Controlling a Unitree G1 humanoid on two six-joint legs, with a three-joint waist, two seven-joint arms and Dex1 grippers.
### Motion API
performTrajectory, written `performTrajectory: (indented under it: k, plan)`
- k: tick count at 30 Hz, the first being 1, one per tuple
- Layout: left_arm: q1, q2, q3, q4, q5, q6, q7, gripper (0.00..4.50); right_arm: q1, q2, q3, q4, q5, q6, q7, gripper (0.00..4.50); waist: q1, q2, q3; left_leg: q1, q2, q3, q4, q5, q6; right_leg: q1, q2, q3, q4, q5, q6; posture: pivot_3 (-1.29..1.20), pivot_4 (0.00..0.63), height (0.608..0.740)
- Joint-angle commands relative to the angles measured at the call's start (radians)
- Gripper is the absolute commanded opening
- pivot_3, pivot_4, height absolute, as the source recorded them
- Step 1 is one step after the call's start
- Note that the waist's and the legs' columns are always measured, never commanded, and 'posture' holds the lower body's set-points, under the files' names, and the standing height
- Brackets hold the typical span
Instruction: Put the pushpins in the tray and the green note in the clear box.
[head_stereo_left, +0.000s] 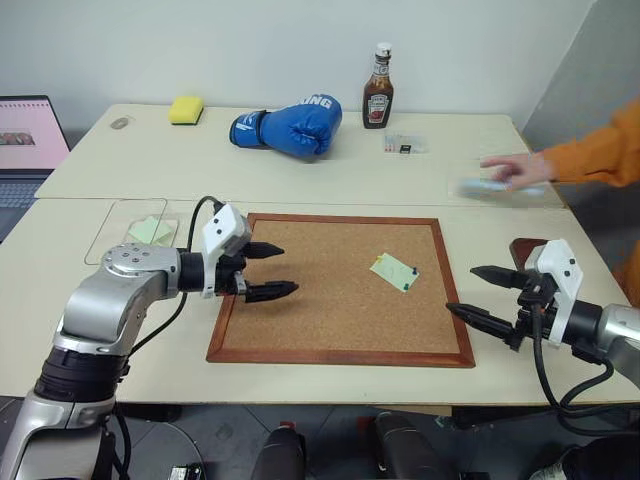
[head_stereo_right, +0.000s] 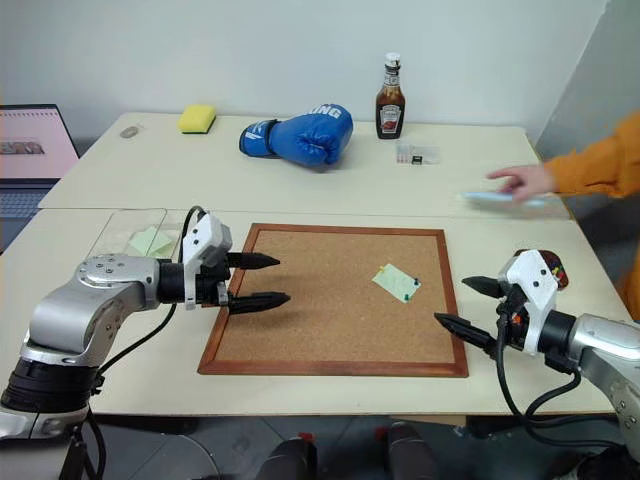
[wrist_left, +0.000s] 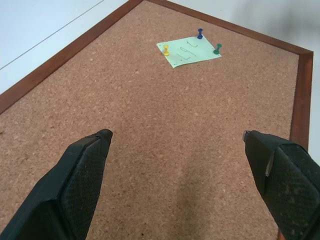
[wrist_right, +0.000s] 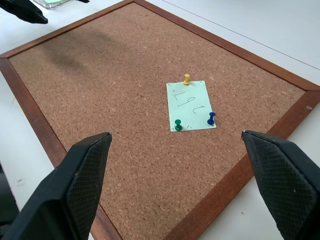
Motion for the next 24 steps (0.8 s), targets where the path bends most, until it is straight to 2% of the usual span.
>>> performTrajectory:
  k: [1, 16, 24]
  plan:
    - [-0.012, 0.014, 0.000, -0.022, 0.003, -0.022, -0.007, 4.48, 0.009, -0.018, -0.021, -0.031, 0.025, -0.008, -0.008, 4.39, 0.000, 0.000, 0.000, 0.000, 0.000, 0.000, 0.000, 0.000, 0.000, 0.000, 0.000, 0.000, 0.000, 0.000, 0.000, 0.00, 0.150, 0.740]
    - [-0.043, -0.013, -0.016, -0.002, -0.002, -0.011, 0.006, 4.48, 0.022, -0.025, -0.015, -0.024, 0.044, -0.020, -0.036, 4.39, 0.001, 0.000, 0.000, -0.001, 0.000, 0.000, 0.001, 0.000, 0.000, 0.000, 0.000, 0.000, 0.001, 0.000, 0.000, 0.00, 0.150, 0.740]
    - [-0.051, -0.043, -0.005, -0.010, -0.023, -0.007, 0.024, 3.04, -0.018, -0.005, 0.032, 0.000, 0.024, -0.043, -0.073, 4.50, 0.001, 0.000, 0.000, -0.001, 0.000, 0.000, 0.001, 0.000, 0.000, 0.000, 0.000, 0.000, 0.001, 0.000, 0.001, 0.00, 0.150, 0.740]
